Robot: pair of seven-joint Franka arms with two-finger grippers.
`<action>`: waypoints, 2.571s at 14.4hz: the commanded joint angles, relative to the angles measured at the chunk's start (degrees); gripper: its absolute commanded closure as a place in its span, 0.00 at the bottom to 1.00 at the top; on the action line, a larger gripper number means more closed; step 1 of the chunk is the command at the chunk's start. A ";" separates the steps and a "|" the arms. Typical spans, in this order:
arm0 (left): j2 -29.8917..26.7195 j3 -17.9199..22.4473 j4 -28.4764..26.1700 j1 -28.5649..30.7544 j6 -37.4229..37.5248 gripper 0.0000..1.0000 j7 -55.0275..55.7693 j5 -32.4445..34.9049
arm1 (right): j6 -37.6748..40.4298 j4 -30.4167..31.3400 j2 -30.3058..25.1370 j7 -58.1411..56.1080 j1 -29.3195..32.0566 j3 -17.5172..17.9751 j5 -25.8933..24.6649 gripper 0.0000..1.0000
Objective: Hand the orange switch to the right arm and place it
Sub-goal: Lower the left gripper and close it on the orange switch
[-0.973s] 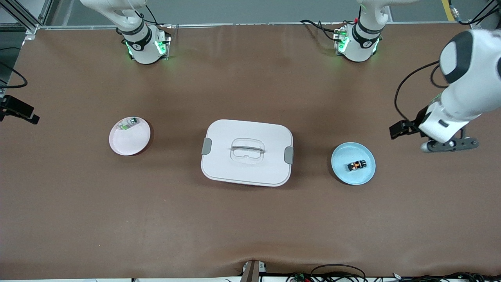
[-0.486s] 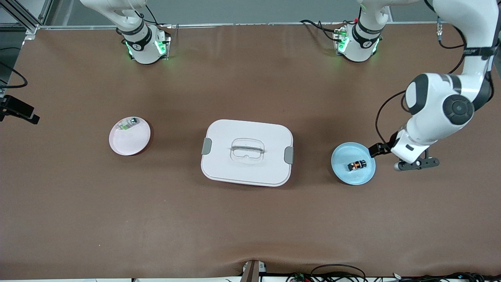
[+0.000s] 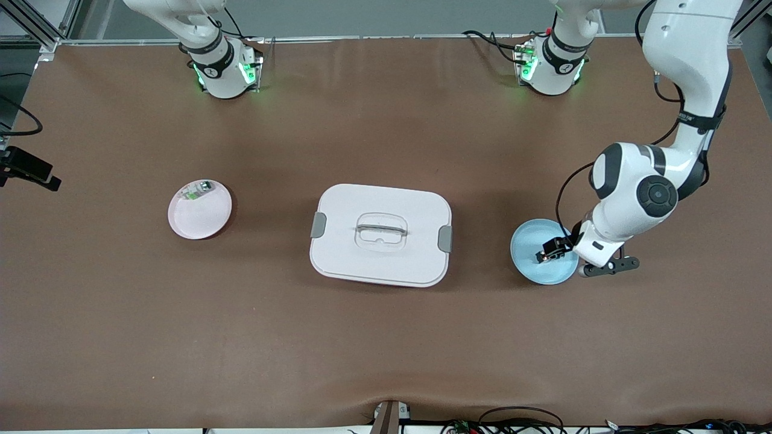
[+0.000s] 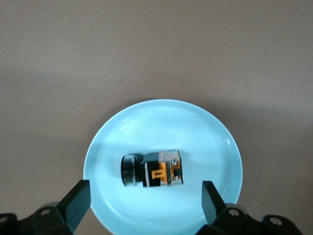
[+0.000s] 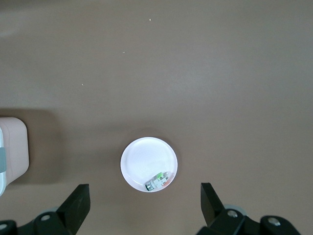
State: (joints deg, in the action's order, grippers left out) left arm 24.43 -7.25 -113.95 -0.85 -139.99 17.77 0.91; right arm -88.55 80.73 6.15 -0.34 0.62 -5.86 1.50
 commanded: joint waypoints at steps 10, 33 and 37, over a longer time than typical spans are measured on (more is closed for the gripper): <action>5.90 0.22 0.31 -1.17 -5.04 0.00 2.36 -0.74 | 0.49 -0.31 -0.26 -0.27 0.52 0.50 0.26 0.00; 6.34 0.49 0.40 -0.82 -3.45 0.68 2.45 -0.56 | 0.66 -0.31 -0.26 -0.36 0.61 0.50 0.26 0.00; 2.40 0.49 1.10 -0.91 1.35 1.00 2.45 -0.56 | 0.66 -0.40 -0.35 -0.45 0.70 0.50 0.26 0.00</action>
State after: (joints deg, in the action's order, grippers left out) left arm 30.61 -6.99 -112.92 -1.54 -143.14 20.20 0.91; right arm -88.50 80.73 6.15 -0.34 0.62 -5.90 1.48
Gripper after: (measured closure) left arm 0.282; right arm 0.000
